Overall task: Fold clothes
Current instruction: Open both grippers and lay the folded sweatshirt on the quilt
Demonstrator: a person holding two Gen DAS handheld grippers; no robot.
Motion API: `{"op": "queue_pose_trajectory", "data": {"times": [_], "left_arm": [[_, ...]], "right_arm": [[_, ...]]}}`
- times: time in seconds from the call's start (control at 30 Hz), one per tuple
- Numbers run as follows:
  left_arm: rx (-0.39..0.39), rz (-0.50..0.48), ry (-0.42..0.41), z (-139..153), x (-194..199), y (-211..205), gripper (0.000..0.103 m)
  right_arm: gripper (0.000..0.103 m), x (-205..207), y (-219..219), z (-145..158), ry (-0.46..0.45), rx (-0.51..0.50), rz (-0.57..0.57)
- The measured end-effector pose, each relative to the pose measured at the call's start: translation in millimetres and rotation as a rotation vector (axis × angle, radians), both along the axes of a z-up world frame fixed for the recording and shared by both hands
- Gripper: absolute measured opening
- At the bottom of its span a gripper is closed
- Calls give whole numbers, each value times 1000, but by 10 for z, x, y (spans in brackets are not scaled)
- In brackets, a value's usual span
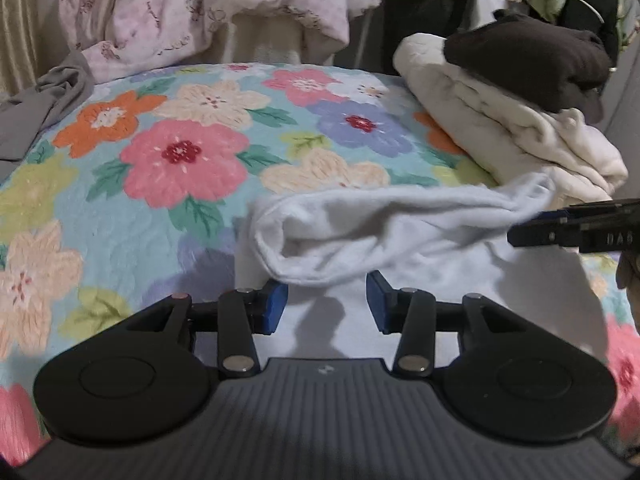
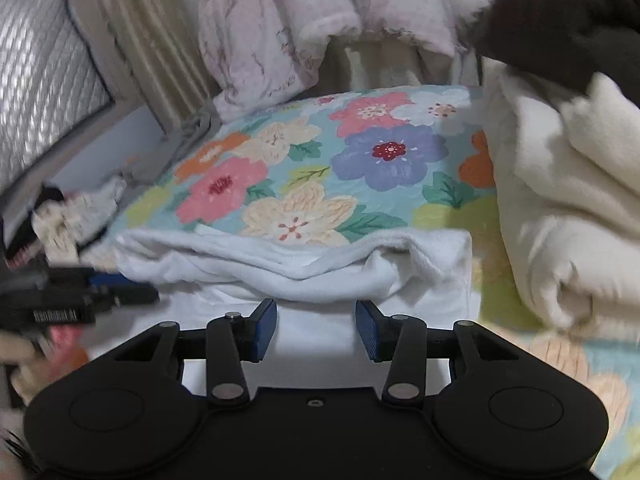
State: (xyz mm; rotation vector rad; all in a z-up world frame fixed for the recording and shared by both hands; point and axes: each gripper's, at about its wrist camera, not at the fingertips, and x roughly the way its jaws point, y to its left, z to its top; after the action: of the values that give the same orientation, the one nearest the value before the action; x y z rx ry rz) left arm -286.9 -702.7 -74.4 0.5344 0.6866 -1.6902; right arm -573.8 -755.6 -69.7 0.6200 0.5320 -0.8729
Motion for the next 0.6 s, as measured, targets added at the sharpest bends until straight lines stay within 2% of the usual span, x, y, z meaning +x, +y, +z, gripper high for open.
{"op": "queue_pose_trajectory", "data": {"times": [0.1, 0.2, 0.3, 0.5, 0.6], "left_arm": [[-15, 23, -6, 16, 26, -137, 42], [-23, 42, -6, 29, 57, -265, 43], [14, 50, -8, -47, 69, -350, 43], [50, 46, -78, -234, 25, -359, 44], [40, 49, -64, -207, 48, -373, 50]], "right_arm": [[49, 43, -106, -63, 49, -23, -23], [49, -15, -180, -126, 38, 1, -80], [49, -66, -223, -167, 5, 35, -105], [50, -55, -192, -170, 65, 13, -129], [52, -79, -171, -109, 71, -27, -145]]}}
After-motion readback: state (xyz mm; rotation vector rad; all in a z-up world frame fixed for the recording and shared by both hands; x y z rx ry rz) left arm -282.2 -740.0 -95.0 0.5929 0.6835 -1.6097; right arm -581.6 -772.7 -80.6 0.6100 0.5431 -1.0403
